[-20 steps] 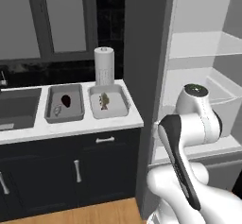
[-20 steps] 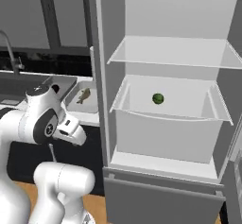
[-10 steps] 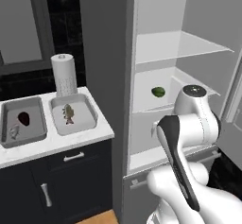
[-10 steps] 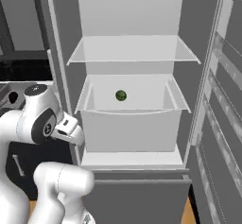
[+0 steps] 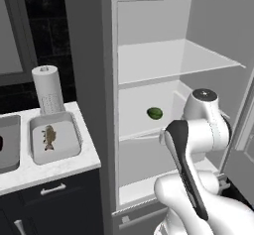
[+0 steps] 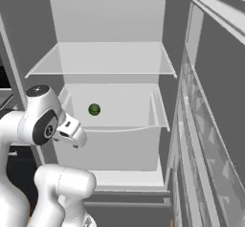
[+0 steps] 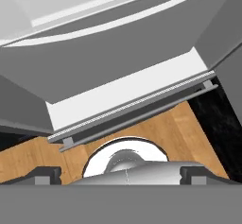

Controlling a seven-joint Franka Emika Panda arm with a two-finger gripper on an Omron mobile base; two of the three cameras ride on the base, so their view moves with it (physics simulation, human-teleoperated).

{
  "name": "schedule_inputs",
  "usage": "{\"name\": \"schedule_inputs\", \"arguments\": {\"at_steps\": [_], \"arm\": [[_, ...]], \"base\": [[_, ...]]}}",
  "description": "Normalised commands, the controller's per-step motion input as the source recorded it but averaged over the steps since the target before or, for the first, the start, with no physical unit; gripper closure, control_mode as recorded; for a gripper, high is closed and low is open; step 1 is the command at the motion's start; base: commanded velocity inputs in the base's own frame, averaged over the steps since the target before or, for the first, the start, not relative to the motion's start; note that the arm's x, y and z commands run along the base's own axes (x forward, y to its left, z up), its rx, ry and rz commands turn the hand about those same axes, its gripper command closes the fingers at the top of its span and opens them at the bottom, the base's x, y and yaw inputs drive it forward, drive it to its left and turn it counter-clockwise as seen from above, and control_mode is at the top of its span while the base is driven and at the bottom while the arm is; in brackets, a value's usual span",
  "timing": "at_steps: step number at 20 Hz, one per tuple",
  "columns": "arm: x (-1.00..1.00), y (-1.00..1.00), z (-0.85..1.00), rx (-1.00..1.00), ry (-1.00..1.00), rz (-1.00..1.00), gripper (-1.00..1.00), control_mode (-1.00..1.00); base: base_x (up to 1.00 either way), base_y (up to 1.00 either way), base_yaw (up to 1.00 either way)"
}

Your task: Place one avocado and one fish in each tupperware on the nearby counter, to pack two identical lunches.

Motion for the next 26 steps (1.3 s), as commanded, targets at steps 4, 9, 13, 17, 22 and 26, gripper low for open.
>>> {"name": "schedule_inputs", "arguments": {"at_steps": [4,9,13,17,22,26], "arm": [[0.00,0.00,0.00,0.00,0.00,0.00,-1.00,1.00],[0.00,0.00,0.00,0.00,0.00,0.00,-1.00,1.00],[0.00,0.00,0.00,0.00,0.00,0.00,-1.00,1.00],[0.38,0.03,0.01,0.00,-0.23,0.13,-1.00,-1.00],[0.80,0.00,0.04,0.00,-0.32,0.34,-1.00,-1.00],[0.93,-0.09,0.05,0.00,-0.31,0.32,-1.00,-1.00]], "base": [[0.03,-0.09,0.04],[0.00,0.00,0.00],[0.00,0.00,0.00],[0.07,0.00,0.01],[0.00,0.00,0.00],[0.00,0.00,0.00]]}}
